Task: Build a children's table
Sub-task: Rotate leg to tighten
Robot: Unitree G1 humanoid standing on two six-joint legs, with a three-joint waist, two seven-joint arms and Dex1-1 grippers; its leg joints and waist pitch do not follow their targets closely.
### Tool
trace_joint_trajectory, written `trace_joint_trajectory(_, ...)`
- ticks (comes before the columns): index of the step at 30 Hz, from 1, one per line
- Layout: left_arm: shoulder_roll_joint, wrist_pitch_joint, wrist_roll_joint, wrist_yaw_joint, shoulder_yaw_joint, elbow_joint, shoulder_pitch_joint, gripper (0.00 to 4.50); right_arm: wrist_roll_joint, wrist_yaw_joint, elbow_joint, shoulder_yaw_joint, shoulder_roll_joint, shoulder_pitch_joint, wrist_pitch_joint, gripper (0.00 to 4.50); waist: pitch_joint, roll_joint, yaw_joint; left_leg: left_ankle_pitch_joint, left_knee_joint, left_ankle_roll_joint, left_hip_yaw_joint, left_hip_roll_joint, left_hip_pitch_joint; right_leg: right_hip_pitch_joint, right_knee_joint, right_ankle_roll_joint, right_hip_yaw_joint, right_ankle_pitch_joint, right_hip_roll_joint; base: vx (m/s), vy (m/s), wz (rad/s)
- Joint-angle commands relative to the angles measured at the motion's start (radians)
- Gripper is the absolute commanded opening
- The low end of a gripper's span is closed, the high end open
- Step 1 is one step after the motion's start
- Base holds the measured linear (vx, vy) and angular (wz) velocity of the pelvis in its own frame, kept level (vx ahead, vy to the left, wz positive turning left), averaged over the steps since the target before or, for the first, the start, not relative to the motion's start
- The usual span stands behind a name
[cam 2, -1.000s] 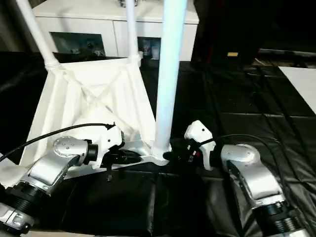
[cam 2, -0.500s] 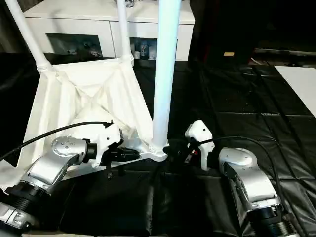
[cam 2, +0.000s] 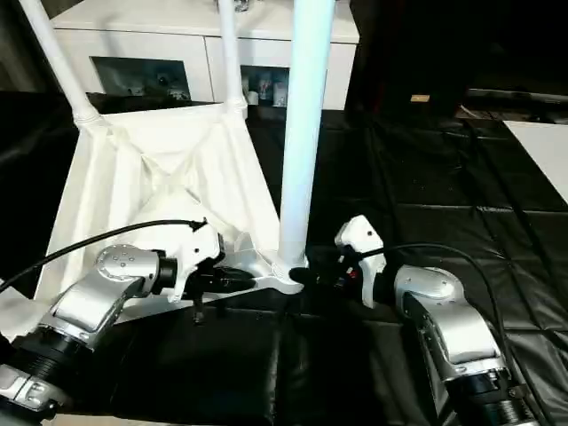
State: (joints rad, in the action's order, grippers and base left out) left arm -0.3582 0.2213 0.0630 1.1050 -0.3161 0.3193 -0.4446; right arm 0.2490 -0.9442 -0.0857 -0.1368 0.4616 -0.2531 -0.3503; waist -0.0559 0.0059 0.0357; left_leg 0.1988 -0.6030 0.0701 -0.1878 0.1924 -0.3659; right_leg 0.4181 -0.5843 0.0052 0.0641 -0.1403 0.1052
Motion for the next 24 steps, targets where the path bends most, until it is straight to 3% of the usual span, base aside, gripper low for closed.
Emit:
trace_joint_trajectory(1,0.030,-0.012,0.035,0.034,-0.022,-0.050,-0.023,0.00,-0.037,0.004,-0.017,-0.049,-0.006,-0.022,0.029,3.10,0.072,-0.013,0.004,0.189,0.074,-0.064,0.008,0.029,0.003,-0.056,0.057,-0.215,-0.032,-0.298,0.032,0.000,0.000,0.00)
trace_joint_trajectory(4,0.033,-0.014,0.032,0.032,-0.023,-0.046,-0.025,0.00,-0.081,0.027,-0.044,-0.063,-0.005,-0.034,0.063,3.13,0.071,-0.014,0.004,0.196,0.073,-0.057,0.007,0.030,0.006,-0.051,0.060,-0.209,-0.033,-0.318,0.032,0.000,0.000,0.00)
trace_joint_trajectory(8,0.034,-0.015,0.030,0.030,-0.022,-0.045,-0.024,0.00,-0.070,0.031,-0.061,-0.048,-0.015,-0.046,0.064,3.13,0.073,-0.013,0.005,0.174,0.072,-0.069,0.007,0.029,0.004,-0.056,0.053,-0.222,-0.034,-0.267,0.031,0.000,0.000,0.00)
trace_joint_trajectory(18,0.026,-0.024,0.027,0.034,-0.018,-0.031,-0.025,0.00,-0.046,0.001,-0.065,-0.048,-0.018,-0.039,0.055,2.73,0.074,-0.016,0.005,0.169,0.071,-0.075,0.007,0.030,0.004,-0.056,0.054,-0.218,-0.033,-0.277,0.032,0.000,0.000,0.00)
trace_joint_trajectory(22,0.024,-0.009,0.013,0.015,-0.020,-0.026,-0.022,0.00,-0.066,0.075,-0.109,-0.030,-0.049,-0.047,0.059,2.70,0.073,-0.016,0.005,0.171,0.071,-0.074,0.006,0.029,0.003,-0.054,0.056,-0.215,-0.033,-0.291,0.032,0.000,0.000,0.00)
trace_joint_trajectory(24,0.038,0.011,-0.007,-0.025,-0.023,-0.006,-0.030,0.00,-0.101,0.178,-0.159,-0.014,-0.085,-0.066,0.057,2.70,0.070,-0.015,0.000,0.194,0.075,-0.057,0.008,0.027,0.000,-0.055,0.060,-0.199,-0.031,-0.336,0.032,0.000,0.000,0.00)
